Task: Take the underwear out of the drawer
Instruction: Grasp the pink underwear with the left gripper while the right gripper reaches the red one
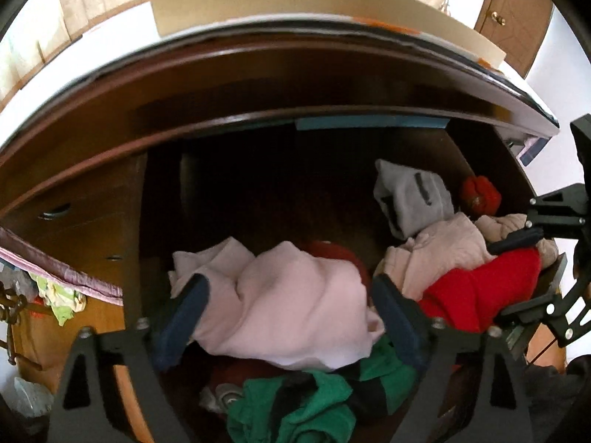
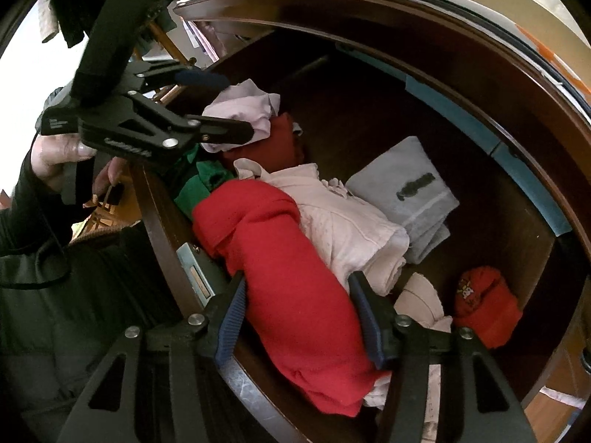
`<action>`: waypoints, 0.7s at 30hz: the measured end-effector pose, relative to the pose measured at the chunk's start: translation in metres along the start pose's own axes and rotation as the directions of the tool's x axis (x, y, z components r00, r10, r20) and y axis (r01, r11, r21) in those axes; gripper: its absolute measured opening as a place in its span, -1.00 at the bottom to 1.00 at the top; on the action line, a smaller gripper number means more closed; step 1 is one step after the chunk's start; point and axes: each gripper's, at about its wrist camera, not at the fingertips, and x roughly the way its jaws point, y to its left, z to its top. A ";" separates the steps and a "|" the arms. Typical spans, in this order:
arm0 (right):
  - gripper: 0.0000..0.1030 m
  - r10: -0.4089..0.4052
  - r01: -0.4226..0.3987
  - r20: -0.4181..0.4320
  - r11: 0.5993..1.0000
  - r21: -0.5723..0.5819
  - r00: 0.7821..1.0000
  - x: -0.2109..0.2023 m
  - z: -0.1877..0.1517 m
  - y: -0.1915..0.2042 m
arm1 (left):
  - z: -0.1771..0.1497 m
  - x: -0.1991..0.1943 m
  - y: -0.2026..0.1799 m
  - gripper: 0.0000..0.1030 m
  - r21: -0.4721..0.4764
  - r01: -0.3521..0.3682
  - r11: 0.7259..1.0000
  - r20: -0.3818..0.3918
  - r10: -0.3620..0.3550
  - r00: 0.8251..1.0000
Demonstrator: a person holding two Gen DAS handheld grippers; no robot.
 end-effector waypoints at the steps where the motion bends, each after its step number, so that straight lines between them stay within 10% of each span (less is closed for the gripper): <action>1: 0.11 0.002 -0.002 0.002 1.000 0.003 1.000 0.001 0.001 0.000 | 0.000 0.002 -0.001 0.68 0.005 -0.002 1.000 -0.010 0.002 1.000; 8: 0.08 -0.003 0.003 0.017 1.000 -0.007 1.000 -0.009 -0.005 -0.001 | -0.003 0.010 -0.003 -0.28 0.027 0.030 0.999 -0.065 -0.028 0.998; 21: -0.20 -0.037 0.043 0.114 0.998 -0.051 0.993 -0.021 -0.014 0.013 | -0.002 -0.040 0.002 -0.51 -0.001 0.088 0.996 0.135 -0.087 0.987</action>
